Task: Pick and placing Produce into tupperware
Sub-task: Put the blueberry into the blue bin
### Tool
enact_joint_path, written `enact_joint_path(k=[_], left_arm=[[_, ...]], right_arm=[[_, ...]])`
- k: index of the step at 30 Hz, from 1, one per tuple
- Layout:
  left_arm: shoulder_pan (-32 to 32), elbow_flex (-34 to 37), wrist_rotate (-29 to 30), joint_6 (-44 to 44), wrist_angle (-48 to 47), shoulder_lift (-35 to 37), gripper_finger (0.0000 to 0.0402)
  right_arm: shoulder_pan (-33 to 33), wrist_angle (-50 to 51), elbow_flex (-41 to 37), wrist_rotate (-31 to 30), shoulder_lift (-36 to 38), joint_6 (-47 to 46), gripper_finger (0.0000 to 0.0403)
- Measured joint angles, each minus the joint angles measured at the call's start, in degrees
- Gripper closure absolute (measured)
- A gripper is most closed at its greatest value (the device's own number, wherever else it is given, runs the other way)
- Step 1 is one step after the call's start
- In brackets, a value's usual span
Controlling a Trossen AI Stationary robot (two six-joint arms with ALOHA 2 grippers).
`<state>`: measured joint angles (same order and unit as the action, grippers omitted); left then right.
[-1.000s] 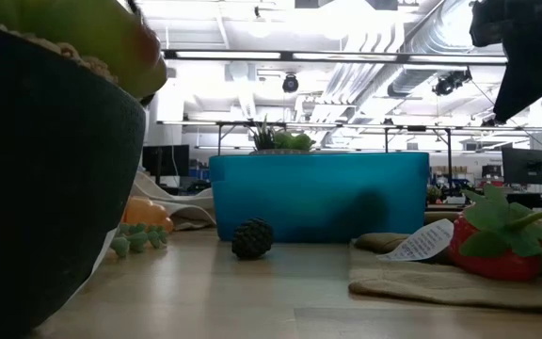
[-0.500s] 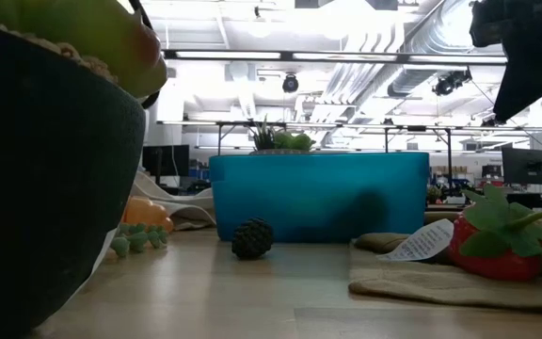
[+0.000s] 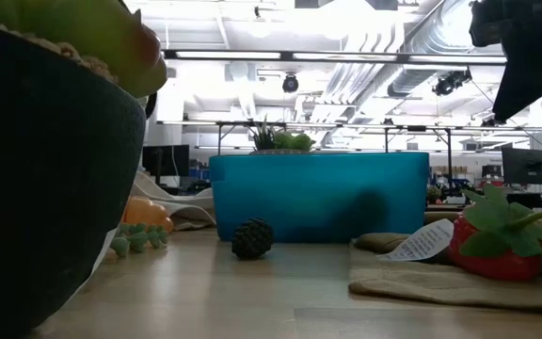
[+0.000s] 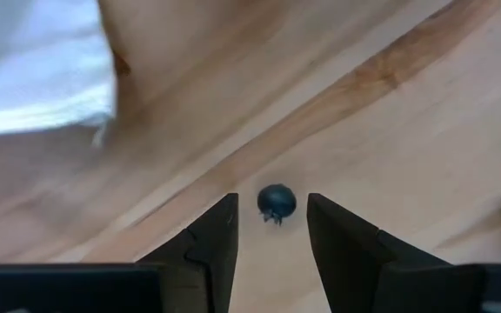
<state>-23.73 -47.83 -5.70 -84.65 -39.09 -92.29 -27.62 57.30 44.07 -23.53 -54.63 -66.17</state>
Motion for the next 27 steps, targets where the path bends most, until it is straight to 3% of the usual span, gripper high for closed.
enact_joint_path(k=[27], left_arm=[[0.0,0.6,0.1,-0.8,3.1,-1.4,0.0275]], right_arm=[[0.0,-0.6,0.0,-0.2,0.0,-0.5,0.0322]])
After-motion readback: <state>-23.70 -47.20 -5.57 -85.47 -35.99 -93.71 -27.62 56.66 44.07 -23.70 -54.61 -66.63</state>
